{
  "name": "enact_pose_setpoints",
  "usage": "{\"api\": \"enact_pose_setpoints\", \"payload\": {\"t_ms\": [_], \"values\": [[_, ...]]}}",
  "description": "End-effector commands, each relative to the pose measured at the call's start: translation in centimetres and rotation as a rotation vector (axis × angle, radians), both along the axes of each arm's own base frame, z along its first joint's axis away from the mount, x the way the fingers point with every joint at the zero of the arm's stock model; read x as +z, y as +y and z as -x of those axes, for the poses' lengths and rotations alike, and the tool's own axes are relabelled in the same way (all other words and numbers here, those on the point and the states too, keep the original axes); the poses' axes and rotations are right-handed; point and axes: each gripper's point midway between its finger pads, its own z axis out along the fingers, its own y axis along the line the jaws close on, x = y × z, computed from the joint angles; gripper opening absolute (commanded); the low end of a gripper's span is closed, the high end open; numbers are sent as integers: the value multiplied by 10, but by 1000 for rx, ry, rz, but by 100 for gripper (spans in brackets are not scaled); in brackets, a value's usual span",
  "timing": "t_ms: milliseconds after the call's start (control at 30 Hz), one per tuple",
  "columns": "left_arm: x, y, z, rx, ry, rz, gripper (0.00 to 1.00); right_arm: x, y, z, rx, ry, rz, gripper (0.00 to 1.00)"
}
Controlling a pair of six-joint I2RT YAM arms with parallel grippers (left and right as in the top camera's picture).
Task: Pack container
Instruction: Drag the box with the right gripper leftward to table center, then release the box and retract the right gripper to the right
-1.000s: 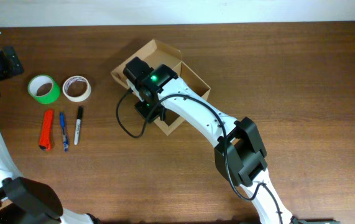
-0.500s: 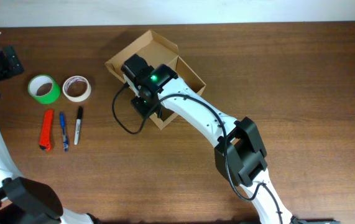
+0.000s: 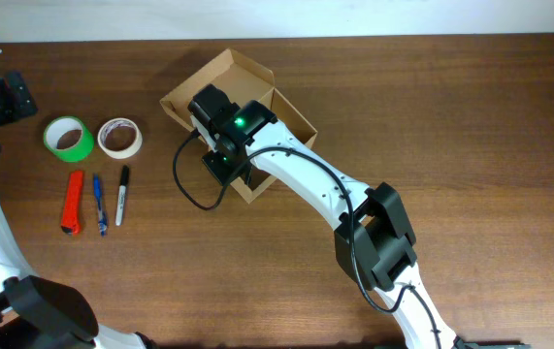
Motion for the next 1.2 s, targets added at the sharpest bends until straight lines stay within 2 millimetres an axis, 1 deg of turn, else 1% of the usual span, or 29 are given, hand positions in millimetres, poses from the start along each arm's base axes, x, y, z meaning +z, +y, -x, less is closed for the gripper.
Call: {"api": "enact_pose_setpoints", "payload": {"t_ms": [0,167,300,367,400,433,467,500,533,567,667,800,867,1000,1033,1067,1100,1133,1167], "values": [[4,5,-1,0,-2,-19,99,-10,16,15,21,64,-39,4],[4,5,-1,0,-2,-19,99,-21,19,23,34,89,-20,4],[4,5,-1,-1,-2,-18,99,-22,21,23,38,85,-18,5],[4,5,-1,0,-2,-19,99,-22,20,23,37,86,-17,15],[4,5,-1,-1,-2,-18,99,-22,18,23,34,89,-15,17],[4,5,-1,0,-2,-19,99,-22,18,23,33,90,-13,21],[4,5,-1,0,-2,-19,99,-22,17,23,33,91,-12,33],[4,5,-1,-1,-2,-18,99,-22,17,23,32,91,-12,49],[4,5,-1,0,-2,-19,99,-21,17,23,35,90,-11,59],[4,5,-1,0,-2,-19,99,-20,17,22,34,87,-10,65],[4,5,-1,0,-2,-19,99,-15,14,22,30,90,-7,66],[4,5,-1,0,-2,-19,99,17,9,14,21,56,-14,66],[4,5,-1,0,-2,-19,99,36,5,9,29,20,-5,66],[4,5,-1,-1,-2,-18,99,91,-7,-2,10,-100,19,66],[4,5,-1,-1,-2,-18,99,110,-11,-3,8,-134,13,66],[4,5,-1,-1,-2,-18,99,134,-18,-5,-7,-175,-3,66],[4,5,-1,0,-2,-19,99,149,-23,-6,-18,-201,-16,66],[4,5,-1,-1,-2,-18,99,164,-31,-9,-35,-232,-26,66],[4,5,-1,0,-2,-19,99,190,-52,-14,-79,-291,-23,66]]}}
